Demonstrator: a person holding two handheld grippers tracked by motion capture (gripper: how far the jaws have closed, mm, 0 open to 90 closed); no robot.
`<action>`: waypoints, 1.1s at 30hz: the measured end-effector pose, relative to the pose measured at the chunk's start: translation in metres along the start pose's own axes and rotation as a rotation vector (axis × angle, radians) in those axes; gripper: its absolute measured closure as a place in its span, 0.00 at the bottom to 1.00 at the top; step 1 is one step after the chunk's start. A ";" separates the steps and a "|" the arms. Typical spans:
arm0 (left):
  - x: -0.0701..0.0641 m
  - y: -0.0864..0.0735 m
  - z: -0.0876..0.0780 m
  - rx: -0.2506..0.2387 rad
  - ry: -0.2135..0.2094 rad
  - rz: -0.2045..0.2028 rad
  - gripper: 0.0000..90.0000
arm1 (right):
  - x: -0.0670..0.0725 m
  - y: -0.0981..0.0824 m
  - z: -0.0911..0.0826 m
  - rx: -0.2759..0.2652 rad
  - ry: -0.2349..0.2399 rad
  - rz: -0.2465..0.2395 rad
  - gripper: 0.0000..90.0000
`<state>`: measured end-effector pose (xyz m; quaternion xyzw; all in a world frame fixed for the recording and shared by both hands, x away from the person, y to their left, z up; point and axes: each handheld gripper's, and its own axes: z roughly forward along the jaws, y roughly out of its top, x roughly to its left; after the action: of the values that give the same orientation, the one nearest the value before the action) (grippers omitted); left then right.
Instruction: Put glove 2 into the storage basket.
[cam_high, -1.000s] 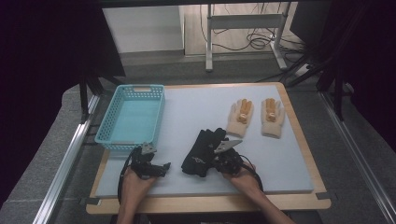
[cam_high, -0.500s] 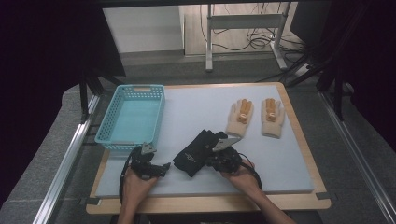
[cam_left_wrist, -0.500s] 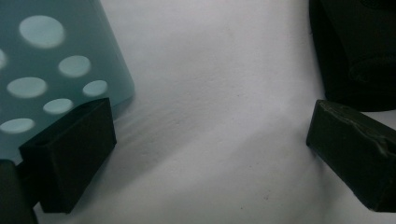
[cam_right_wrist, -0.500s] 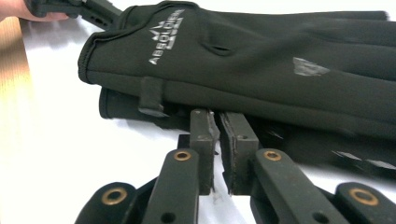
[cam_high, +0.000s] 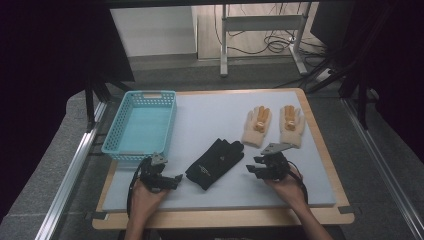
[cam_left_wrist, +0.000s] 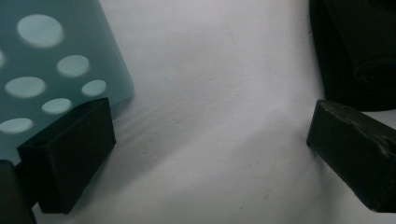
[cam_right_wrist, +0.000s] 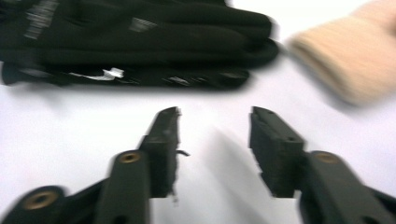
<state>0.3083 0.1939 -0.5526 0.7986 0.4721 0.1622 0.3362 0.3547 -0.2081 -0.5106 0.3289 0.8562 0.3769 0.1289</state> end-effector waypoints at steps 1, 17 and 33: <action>0.000 0.000 0.000 0.000 0.000 0.000 0.02 | -0.004 -0.003 -0.002 0.002 -0.019 0.004 0.46; 0.000 0.000 0.000 0.000 -0.002 -0.002 0.02 | -0.031 -0.035 -0.010 0.011 -0.142 0.039 0.19; -0.005 0.005 -0.010 -0.014 -0.071 0.024 0.03 | -0.031 -0.036 -0.010 0.007 -0.151 0.033 0.19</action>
<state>0.3036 0.1912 -0.5416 0.8072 0.4490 0.1410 0.3562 0.3560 -0.2522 -0.5312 0.3710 0.8398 0.3501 0.1857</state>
